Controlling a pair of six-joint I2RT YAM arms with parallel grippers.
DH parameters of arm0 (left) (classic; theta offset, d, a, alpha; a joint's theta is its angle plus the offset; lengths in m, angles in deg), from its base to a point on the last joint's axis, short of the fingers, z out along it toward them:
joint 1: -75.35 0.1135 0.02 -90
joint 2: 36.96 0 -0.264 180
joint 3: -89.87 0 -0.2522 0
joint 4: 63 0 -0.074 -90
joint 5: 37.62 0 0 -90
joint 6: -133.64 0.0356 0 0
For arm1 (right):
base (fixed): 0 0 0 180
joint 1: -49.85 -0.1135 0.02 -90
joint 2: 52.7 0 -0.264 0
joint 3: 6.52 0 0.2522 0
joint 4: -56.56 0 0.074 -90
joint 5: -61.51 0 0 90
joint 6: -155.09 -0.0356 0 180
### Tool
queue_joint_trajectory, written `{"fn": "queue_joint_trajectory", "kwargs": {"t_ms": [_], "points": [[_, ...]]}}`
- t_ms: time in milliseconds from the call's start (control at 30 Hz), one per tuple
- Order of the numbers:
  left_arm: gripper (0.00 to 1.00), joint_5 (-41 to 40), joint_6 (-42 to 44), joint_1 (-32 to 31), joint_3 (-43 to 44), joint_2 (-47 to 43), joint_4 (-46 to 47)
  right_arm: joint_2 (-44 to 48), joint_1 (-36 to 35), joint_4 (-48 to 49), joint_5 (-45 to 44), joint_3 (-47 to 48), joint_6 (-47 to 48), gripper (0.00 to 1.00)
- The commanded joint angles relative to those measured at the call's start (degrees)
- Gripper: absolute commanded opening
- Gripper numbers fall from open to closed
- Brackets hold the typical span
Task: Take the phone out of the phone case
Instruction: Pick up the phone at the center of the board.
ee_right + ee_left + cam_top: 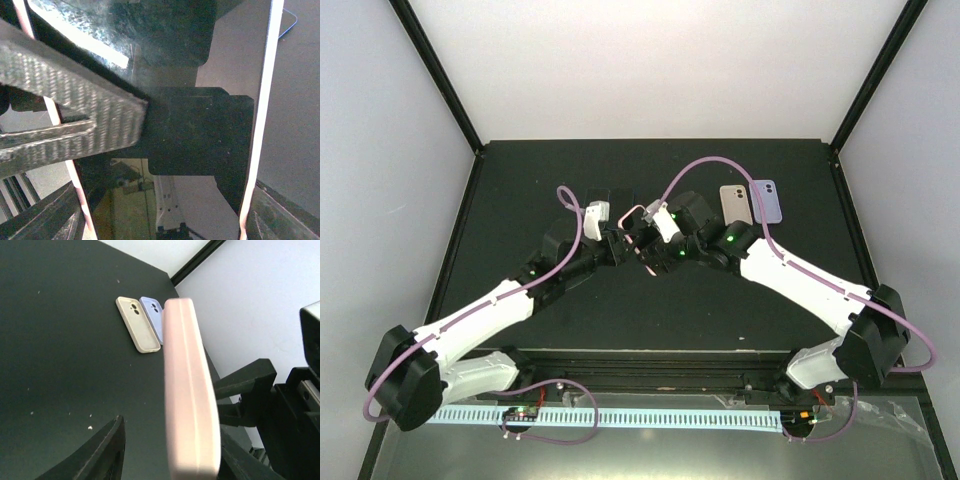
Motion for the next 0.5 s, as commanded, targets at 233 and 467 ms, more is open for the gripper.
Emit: {"fn": "queue_joint_trajectory", "kwargs": {"t_ms": [233, 467], "points": [[0.23, 0.5, 0.5, -1.1, 5.5, 1.2, 2.4, 4.4, 0.1, 6.3, -3.5, -1.5, -1.7, 0.01], [0.06, 3.2, 2.4, -1.1, 5.8, 0.6, 2.5, 3.7, 0.1, 6.0, -0.2, -0.5, 0.7, 0.07]]}}
